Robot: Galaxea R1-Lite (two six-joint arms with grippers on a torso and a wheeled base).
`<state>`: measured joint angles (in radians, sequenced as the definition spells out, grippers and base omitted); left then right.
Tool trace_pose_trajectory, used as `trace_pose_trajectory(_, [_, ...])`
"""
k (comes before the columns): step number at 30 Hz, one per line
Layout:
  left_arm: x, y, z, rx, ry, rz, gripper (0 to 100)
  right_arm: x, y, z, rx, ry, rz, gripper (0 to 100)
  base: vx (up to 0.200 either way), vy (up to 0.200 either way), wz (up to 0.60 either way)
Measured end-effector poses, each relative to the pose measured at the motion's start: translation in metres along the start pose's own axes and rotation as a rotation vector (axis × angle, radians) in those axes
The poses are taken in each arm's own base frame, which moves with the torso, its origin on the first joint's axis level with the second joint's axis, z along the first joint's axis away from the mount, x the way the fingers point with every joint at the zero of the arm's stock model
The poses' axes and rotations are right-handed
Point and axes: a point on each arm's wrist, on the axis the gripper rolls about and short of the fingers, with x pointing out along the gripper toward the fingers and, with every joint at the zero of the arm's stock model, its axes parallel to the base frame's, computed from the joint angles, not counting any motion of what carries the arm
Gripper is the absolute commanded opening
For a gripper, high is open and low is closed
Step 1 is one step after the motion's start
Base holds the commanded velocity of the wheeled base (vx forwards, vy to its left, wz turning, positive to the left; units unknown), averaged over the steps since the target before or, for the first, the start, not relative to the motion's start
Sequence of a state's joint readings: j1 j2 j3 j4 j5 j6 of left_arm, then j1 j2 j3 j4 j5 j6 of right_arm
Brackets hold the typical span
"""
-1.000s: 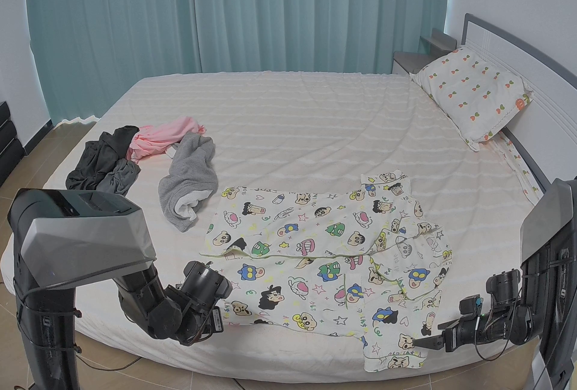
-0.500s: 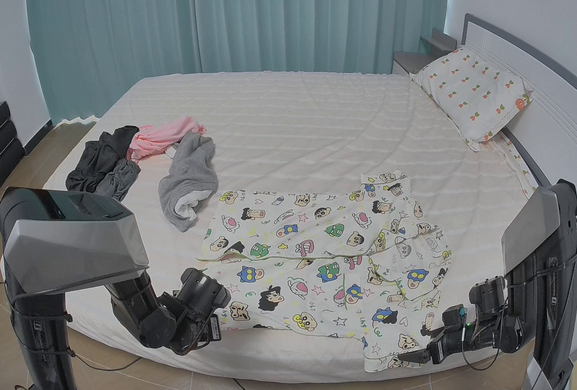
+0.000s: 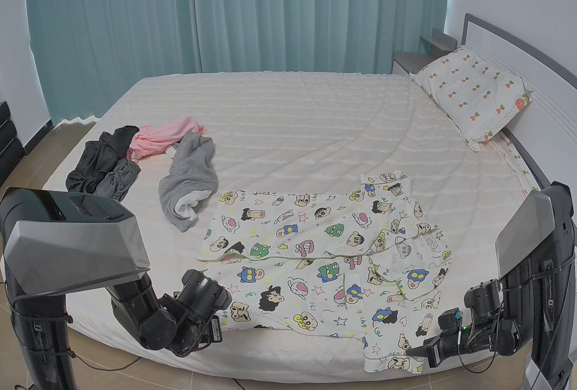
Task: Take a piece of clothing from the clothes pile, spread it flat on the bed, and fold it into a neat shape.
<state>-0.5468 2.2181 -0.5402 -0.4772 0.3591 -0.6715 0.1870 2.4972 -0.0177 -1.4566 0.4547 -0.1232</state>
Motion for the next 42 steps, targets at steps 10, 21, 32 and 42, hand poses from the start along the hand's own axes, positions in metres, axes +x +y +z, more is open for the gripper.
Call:
trace_pose_trajectory(10, [-0.002,0.007,-0.008,-0.009,-0.036,-0.004,0,-0.008,-0.011,-0.004,0.091,0.007,-0.009,0,0.000,0.000,0.00])
trace_pose_trajectory(21, [0.002,0.017,-0.025,0.000,-0.097,-0.048,0,-0.027,-0.007,-0.011,0.170,0.089,0.084,0,0.000,0.000,0.00])
trace_pose_trajectory(32, [0.004,0.024,-0.033,-0.006,-0.114,-0.052,0,-0.039,-0.007,-0.006,0.178,0.045,0.142,0,0.000,0.000,0.00])
trace_pose_trajectory(42, [-0.002,0.019,-0.017,-0.104,-0.244,-0.142,0,-0.048,-0.009,0.006,0.151,-0.081,0.225,0,0.000,0.000,0.00])
